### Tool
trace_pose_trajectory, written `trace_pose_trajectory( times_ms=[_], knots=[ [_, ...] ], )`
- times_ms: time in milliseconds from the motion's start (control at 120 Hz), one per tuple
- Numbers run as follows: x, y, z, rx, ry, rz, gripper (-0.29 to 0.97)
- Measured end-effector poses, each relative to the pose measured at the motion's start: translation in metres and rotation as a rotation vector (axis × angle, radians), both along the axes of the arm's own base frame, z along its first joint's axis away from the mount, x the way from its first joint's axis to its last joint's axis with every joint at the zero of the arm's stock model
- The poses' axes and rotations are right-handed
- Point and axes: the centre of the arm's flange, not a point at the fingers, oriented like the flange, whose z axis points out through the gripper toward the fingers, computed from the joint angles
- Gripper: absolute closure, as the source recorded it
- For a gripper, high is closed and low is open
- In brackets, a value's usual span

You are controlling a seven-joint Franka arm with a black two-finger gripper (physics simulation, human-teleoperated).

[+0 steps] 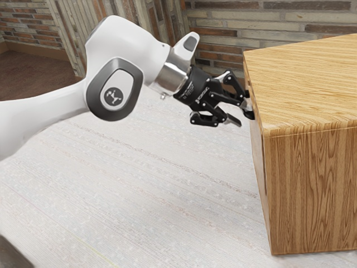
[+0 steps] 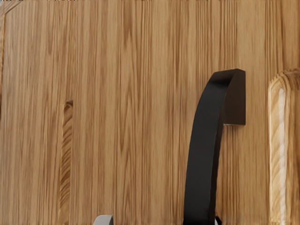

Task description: Pull the drawer handle with one arm to open the drawer

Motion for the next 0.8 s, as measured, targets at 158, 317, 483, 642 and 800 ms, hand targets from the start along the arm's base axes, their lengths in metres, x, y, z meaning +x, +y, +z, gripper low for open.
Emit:
trace_pose_trajectory(
  times_ms=[158,317,483,642,800],
  knots=[
    [-0.004,0.004,0.007,0.018,0.005,0.007,0.55],
    [-0.015,0.020,0.018,0.041,0.014,0.015,0.55],
    [-0.018,0.039,0.016,0.057,0.047,0.029,0.55],
    [-0.026,0.059,0.023,0.067,0.062,0.045,0.55],
    [-0.037,0.078,0.030,0.081,0.080,0.055,0.55]
  ],
)
